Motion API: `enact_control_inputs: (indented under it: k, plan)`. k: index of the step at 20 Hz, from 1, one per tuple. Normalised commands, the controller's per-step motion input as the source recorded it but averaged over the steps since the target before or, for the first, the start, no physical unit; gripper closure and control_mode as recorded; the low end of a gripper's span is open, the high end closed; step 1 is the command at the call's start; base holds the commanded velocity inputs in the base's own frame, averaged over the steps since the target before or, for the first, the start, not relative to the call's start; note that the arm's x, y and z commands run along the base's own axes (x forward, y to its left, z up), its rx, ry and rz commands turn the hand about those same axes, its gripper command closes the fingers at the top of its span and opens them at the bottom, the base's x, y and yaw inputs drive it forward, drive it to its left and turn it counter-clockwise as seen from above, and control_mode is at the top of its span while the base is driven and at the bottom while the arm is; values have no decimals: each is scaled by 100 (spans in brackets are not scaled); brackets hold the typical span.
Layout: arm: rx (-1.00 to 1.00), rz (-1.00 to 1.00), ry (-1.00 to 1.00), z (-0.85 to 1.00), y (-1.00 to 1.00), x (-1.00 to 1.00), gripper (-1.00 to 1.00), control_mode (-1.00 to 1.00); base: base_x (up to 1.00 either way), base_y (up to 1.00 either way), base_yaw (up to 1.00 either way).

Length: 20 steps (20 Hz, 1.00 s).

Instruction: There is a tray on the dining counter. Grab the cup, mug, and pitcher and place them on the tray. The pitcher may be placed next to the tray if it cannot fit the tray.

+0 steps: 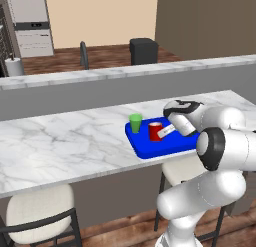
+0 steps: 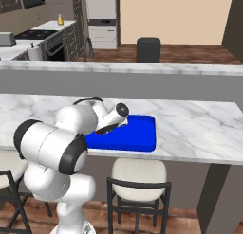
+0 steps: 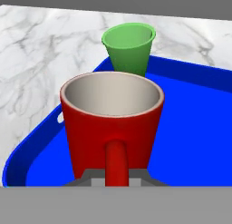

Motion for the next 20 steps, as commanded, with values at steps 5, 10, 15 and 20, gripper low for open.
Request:
enact_control_inputs:
  k: [5,10,15,20]
  plan:
    - [0,0,0,-15,14,19,100,-100,0,0,0]
    - [0,0,0,-1,21,3,100,-100,0,0,0]
    - [0,0,0,-1,28,0,100,-100,0,0,0]
    - [0,0,0,-8,27,0,100,-100,0,0,0]
